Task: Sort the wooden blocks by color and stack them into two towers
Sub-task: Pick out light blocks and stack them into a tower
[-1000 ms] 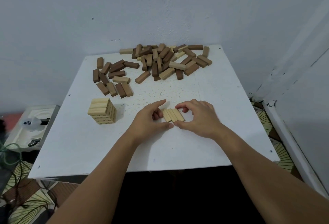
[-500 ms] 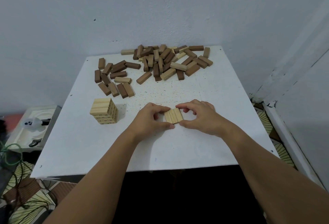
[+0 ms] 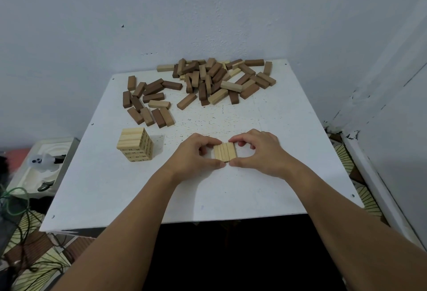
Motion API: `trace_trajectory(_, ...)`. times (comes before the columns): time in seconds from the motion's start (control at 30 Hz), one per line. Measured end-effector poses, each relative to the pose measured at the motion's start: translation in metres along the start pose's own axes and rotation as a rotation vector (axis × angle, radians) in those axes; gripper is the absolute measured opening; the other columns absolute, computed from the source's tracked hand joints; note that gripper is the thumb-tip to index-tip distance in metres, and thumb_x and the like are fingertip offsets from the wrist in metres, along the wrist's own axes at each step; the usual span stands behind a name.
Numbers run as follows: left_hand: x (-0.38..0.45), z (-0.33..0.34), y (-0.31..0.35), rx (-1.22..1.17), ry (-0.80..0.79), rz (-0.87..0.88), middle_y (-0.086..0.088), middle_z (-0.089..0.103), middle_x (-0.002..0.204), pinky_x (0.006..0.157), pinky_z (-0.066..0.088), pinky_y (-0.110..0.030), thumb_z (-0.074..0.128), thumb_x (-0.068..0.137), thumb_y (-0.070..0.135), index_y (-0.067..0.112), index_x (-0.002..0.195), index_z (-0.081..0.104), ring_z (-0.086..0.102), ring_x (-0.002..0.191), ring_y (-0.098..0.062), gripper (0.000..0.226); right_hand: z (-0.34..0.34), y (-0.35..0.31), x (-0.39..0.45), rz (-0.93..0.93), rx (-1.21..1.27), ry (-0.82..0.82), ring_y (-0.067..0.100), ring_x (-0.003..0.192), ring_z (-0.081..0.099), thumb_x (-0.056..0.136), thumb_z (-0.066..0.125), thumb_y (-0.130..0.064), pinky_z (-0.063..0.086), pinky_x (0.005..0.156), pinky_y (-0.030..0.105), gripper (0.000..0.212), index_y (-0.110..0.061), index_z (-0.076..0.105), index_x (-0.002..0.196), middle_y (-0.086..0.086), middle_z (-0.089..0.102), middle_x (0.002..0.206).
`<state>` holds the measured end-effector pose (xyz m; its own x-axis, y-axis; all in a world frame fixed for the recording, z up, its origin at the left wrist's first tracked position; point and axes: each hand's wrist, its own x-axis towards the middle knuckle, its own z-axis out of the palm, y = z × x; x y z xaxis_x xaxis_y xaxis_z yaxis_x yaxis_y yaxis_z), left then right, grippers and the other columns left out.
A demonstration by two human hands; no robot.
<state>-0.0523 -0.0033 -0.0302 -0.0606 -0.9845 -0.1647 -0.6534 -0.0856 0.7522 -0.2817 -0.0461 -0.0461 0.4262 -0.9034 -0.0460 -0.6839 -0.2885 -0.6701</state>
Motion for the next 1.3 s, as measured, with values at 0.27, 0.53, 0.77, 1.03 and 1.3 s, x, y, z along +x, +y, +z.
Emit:
trace_trajectory(0.27,0.001,0.003,-0.002,-0.002,0.006,0.018,0.012,0.055,0.11,0.079,0.041,-0.02,0.092,0.074,0.034,0.039,0.124,0.071,0.054,0.098,-0.008,0.054,0.002,0.001,0.002,-0.01,-0.061,-0.019,0.004,0.108,0.041,0.079,0.077,-0.063,0.02,0.107,0.03,0.058,-0.055,0.058,0.133,-0.022,0.049,0.106)
trace_trajectory(0.53,0.002,0.002,-0.003,-0.044,0.007,0.059,0.009,0.058,0.099,0.077,0.043,-0.022,0.095,0.07,0.031,0.038,0.119,0.073,0.054,0.087,-0.007,0.054,0.006,-0.005,0.0,-0.022,-0.105,0.02,0.004,0.103,0.042,0.077,0.077,-0.06,0.023,0.107,0.035,0.056,-0.056,0.056,0.129,-0.022,0.048,0.102)
trace_trajectory(0.77,-0.009,-0.033,0.016,-0.117,-0.036,0.074,0.01,0.052,0.067,0.063,0.04,-0.027,0.089,0.078,0.019,0.032,0.122,0.072,0.047,0.062,-0.008,0.049,-0.004,-0.036,-0.005,-0.072,0.091,0.099,0.004,0.105,0.05,0.078,0.084,-0.043,0.029,0.11,0.042,0.049,-0.051,0.063,0.122,-0.014,0.052,0.106)
trace_trajectory(1.03,-0.031,-0.124,0.035,0.138,0.116,0.16,0.007,0.059,0.096,0.077,0.049,-0.033,0.092,0.073,0.038,0.041,0.122,0.071,0.055,0.091,-0.013,0.053,-0.006,-0.11,0.026,-0.237,0.23,0.147,0.009,0.121,0.043,0.073,0.083,-0.049,0.036,0.111,0.045,0.049,-0.057,0.062,0.116,-0.018,0.049,0.118)
trace_trajectory(1.3,-0.055,-0.185,-0.023,0.171,0.157,0.058,0.008,0.048,0.12,0.107,0.045,-0.043,0.091,0.068,0.049,0.062,0.112,0.067,0.046,0.119,-0.018,0.051,0.045,-0.172,0.058,-0.272,0.228,0.069,0.015,0.13,0.041,0.073,0.082,-0.049,0.032,0.116,0.048,0.05,-0.054,0.062,0.119,-0.016,0.048,0.125)
